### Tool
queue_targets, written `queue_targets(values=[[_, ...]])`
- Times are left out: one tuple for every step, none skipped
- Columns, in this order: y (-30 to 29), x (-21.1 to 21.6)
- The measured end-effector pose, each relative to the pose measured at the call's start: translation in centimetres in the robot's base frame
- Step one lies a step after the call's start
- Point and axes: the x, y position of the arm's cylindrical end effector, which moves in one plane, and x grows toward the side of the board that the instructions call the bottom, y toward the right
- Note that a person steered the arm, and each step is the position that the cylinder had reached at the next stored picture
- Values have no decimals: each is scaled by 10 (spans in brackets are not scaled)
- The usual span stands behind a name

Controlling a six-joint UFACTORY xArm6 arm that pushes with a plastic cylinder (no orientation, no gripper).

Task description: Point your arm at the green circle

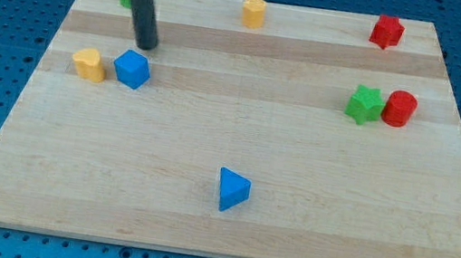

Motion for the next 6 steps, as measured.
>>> queue_targets(values=[[-58,-20],[-91,-46],[-104,-84],[-104,-123],[-94,-128],[-66,-128]])
